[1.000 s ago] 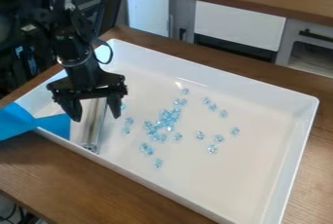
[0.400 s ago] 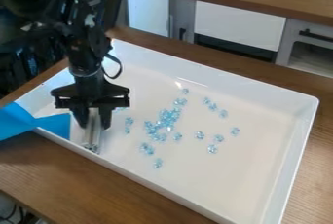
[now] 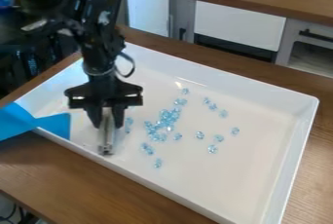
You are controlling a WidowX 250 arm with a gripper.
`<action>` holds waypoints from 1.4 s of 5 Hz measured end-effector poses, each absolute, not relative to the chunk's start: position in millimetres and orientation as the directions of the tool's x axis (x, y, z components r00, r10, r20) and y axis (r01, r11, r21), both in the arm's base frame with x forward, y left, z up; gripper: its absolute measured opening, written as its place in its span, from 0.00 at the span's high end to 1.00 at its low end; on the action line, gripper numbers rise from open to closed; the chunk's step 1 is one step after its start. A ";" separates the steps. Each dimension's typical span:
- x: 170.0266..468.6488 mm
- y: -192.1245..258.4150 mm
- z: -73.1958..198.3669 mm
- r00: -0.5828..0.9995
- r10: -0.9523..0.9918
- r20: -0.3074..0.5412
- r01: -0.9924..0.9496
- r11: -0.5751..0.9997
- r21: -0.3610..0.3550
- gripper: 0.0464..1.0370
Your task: Sweep into pile
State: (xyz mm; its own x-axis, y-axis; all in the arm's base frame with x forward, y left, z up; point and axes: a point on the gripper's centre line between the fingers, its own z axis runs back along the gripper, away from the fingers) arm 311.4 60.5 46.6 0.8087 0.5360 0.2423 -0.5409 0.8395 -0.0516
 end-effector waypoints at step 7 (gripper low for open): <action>385.0 -57.9 41.0 0.763 0.604 0.228 -0.605 0.793 -0.076 0.67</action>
State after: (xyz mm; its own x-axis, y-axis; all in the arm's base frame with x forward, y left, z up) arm 385.0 -57.9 41.0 0.7634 0.6044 0.2278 -0.6048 0.7927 -0.0762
